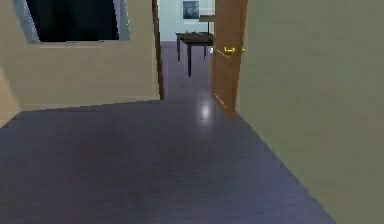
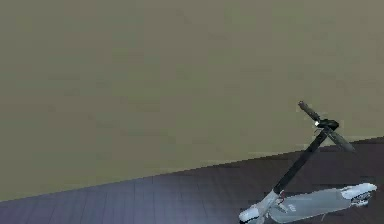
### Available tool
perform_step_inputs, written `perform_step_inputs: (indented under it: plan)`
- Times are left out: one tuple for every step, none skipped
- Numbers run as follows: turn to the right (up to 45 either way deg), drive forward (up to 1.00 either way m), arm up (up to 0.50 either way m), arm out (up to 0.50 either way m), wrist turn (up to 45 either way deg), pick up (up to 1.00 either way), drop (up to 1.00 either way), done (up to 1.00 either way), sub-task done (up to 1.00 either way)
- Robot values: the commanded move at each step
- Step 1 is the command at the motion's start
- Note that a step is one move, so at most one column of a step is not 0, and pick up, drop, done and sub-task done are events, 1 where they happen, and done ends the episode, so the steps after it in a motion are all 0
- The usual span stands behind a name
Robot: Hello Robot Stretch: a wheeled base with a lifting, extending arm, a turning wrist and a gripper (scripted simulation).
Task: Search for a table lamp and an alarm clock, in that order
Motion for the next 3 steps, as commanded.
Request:
perform_step_inputs:
  plan:
    - [0.0,1.0,0.0,0.0,0.0,0.0,0.0,0.0,0.0]
    - [0.0,1.0,0.0,0.0,0.0,0.0,0.0,0.0,0.0]
    - [0.0,1.0,0.0,0.0,0.0,0.0,0.0,0.0,0.0]
